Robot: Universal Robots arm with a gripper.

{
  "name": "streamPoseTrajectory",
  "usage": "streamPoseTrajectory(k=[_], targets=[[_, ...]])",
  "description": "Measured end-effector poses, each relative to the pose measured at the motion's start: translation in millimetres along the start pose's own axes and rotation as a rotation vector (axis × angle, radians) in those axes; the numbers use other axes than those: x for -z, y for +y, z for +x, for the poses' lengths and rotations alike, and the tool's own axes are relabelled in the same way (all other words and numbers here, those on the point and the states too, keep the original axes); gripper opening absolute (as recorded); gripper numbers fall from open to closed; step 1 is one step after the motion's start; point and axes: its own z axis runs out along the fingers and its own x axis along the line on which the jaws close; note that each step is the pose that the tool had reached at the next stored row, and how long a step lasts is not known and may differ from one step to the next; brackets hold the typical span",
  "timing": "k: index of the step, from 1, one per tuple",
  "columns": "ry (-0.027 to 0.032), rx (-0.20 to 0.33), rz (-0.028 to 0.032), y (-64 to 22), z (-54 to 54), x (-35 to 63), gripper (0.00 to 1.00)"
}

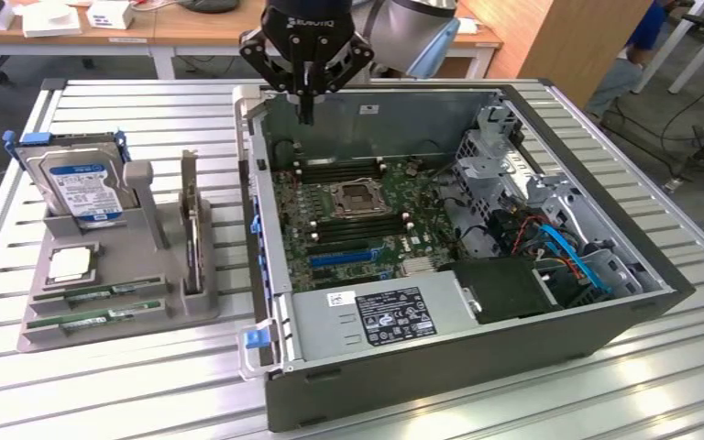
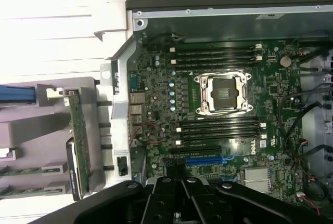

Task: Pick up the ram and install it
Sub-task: 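Reach for the ram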

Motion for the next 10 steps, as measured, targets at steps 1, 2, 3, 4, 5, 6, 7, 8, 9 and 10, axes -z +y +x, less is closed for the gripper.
streamPoseTrajectory(k=[1,2,3,4,5,6,7,8,9,10], targets=[[0.0,0.0,0.0,-0.1,1.9,-0.1,0.09],[0.0,0.0,0.0,-0.3,3.8,-0.1,0.09],[0.0,0.0,0.0,-0.4,5.6,-0.2,0.09],[-0.0001,0.0,0.0,-0.6,7.5,-0.2,0.09],[0.0,0.0,0.0,-0.7,9.4,-0.3,0.09],[0.0,0.0,0.0,-0.9,11.5,-0.3,0.09],[0.0,0.0,0.0,-1.1,13.8,-0.4,0.09],[0.0,0.0,0.0,-1.2,16.2,-0.4,0.09],[0.0001,0.0,0.0,-1.4,18.6,-0.4,0.09],[0.0,0.0,0.0,-1.6,20.9,-0.5,0.09]])
